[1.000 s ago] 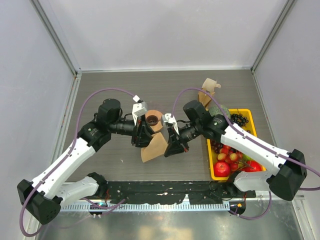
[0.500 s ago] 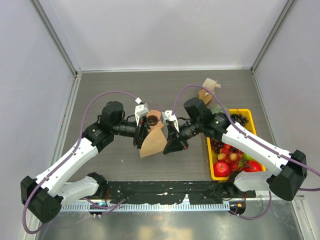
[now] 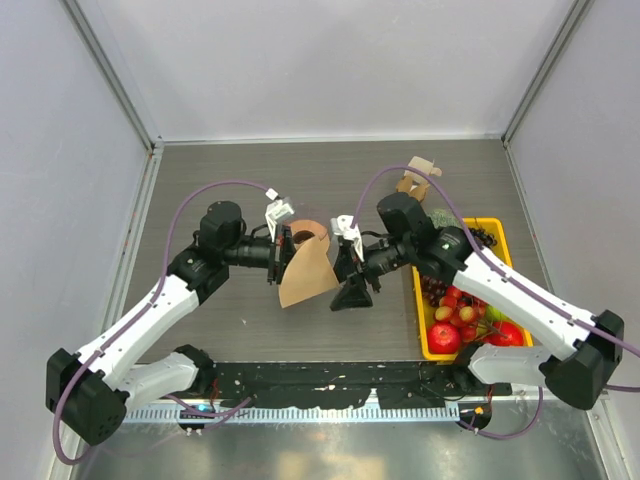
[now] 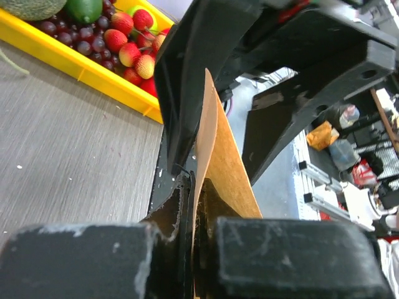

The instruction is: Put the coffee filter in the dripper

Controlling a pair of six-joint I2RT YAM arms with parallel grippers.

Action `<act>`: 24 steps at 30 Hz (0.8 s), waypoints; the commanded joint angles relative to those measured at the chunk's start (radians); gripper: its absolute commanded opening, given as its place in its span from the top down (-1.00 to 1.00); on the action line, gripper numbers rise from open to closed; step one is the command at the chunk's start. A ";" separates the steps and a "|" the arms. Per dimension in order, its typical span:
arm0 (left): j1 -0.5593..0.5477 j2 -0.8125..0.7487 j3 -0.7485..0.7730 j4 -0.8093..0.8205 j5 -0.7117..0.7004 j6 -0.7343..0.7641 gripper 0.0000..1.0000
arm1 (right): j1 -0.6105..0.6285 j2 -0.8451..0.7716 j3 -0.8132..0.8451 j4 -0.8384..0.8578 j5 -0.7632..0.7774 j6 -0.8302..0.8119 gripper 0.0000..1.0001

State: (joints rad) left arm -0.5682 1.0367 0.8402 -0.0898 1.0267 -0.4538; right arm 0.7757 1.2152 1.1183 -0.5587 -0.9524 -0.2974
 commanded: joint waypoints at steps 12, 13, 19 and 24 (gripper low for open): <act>0.060 0.034 0.037 0.073 -0.099 -0.333 1.00 | 0.083 -0.128 0.037 0.075 0.644 -0.154 -0.90; 0.060 0.037 0.037 0.084 -0.102 -0.350 1.00 | 0.088 -0.118 0.040 0.074 0.661 -0.167 -0.91; 0.060 0.043 0.028 0.084 -0.102 -0.361 1.00 | 0.128 -0.095 0.052 0.080 0.669 -0.193 -0.88; 0.060 0.043 0.013 0.146 -0.082 -0.388 1.00 | 0.145 -0.065 0.069 0.077 0.661 -0.192 -0.75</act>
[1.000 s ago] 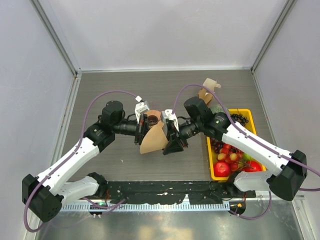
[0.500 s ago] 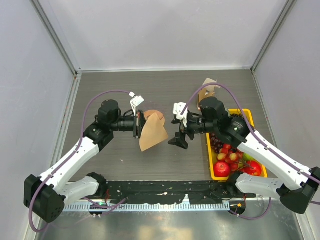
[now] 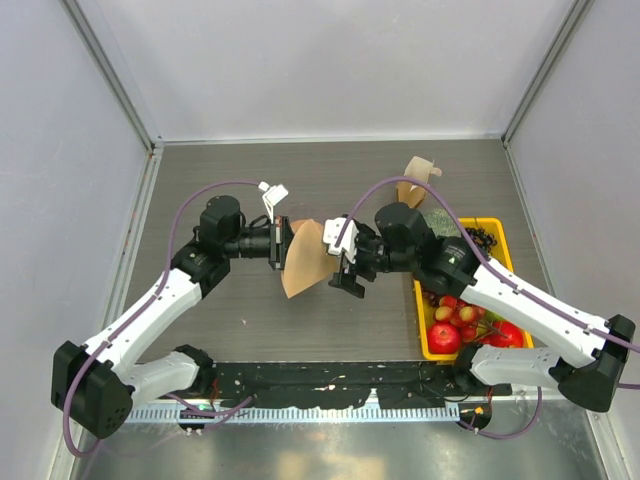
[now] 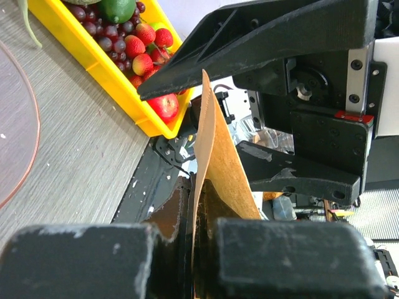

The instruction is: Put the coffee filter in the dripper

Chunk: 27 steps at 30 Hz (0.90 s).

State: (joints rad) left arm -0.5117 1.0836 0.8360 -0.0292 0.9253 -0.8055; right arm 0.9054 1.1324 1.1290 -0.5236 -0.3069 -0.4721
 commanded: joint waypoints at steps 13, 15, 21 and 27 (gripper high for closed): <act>0.004 -0.014 0.005 0.072 -0.002 -0.014 1.00 | 0.020 -0.002 0.052 0.027 0.008 -0.026 0.08; 0.004 -0.014 0.006 0.072 -0.002 -0.011 1.00 | 0.020 -0.005 0.048 0.030 0.006 -0.030 0.13; 0.004 -0.010 0.005 0.063 -0.006 0.003 0.98 | 0.018 -0.016 0.038 0.028 0.006 -0.033 0.30; 0.004 -0.016 -0.006 0.109 0.032 0.025 1.00 | 0.020 -0.017 0.035 0.023 0.015 -0.007 -0.57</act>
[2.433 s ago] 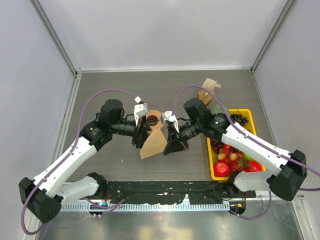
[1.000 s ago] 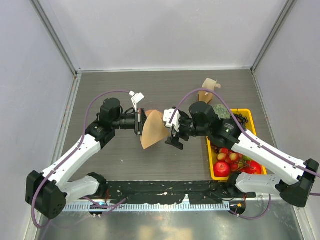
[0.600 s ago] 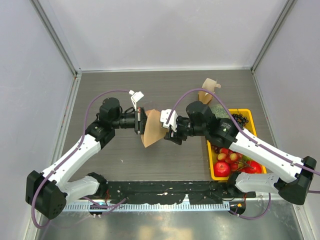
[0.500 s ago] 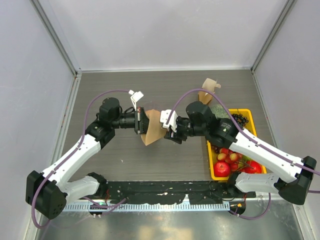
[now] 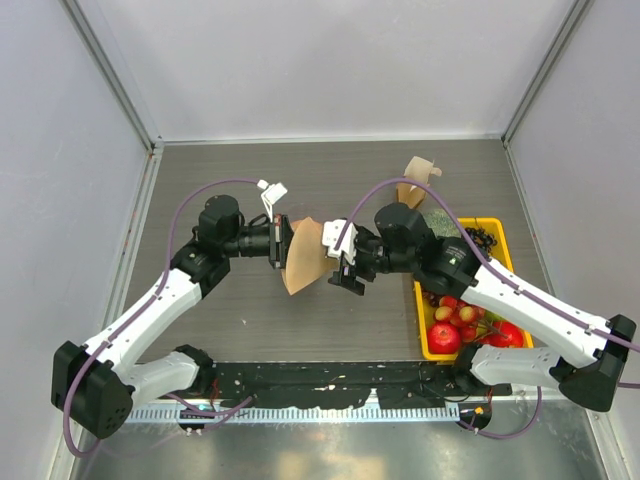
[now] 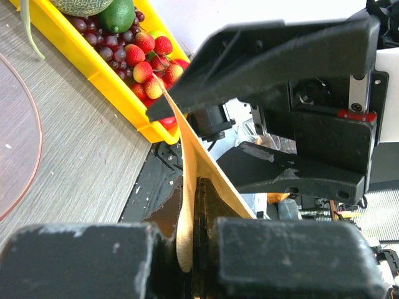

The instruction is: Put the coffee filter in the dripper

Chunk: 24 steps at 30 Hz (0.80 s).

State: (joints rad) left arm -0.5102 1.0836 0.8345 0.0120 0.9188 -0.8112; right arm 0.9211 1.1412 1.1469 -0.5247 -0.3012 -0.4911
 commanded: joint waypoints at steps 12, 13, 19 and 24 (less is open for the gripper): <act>-0.024 -0.036 -0.012 0.086 0.080 0.070 1.00 | 0.002 0.018 0.073 0.029 -0.067 0.065 -0.64; -0.024 -0.037 -0.008 0.076 0.078 0.076 1.00 | 0.002 0.022 0.077 0.026 -0.075 0.065 -0.54; -0.022 -0.037 0.012 0.009 0.058 0.122 0.87 | 0.002 0.017 0.079 0.008 -0.093 0.051 -0.01; -0.024 -0.036 0.020 -0.004 0.057 0.135 0.73 | 0.002 0.002 0.065 0.005 -0.082 0.039 0.11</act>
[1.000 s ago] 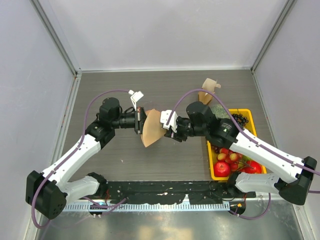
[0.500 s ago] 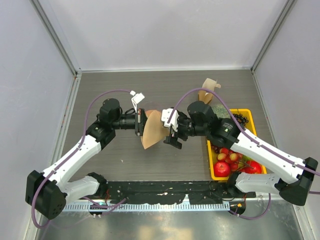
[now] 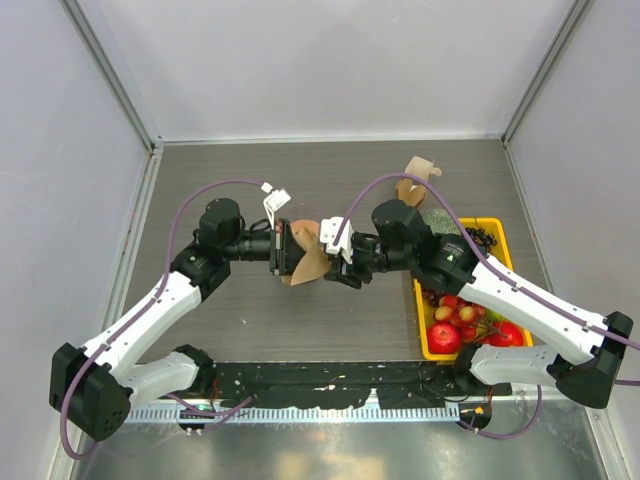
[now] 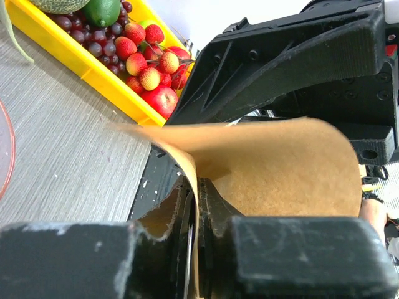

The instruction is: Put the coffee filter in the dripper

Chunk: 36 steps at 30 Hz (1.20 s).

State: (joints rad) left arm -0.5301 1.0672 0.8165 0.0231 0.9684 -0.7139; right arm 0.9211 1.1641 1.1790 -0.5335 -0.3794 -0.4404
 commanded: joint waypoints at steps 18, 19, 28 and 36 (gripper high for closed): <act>0.015 -0.012 0.087 -0.120 -0.011 0.102 0.47 | 0.001 -0.067 -0.010 0.017 0.080 -0.043 0.29; 0.018 -0.012 0.087 -0.121 -0.010 0.103 0.56 | 0.002 -0.069 -0.010 0.017 0.079 -0.043 0.29; 0.013 -0.035 0.087 -0.112 0.052 0.228 1.00 | -0.007 -0.081 0.005 -0.025 -0.023 -0.011 -0.96; -0.028 -0.039 0.099 -0.135 0.076 0.286 1.00 | -0.007 -0.037 0.033 0.001 -0.050 0.023 -0.97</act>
State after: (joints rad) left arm -0.5442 1.0492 0.8677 -0.1097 1.0069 -0.4839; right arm 0.9173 1.1149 1.1687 -0.5652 -0.3901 -0.4416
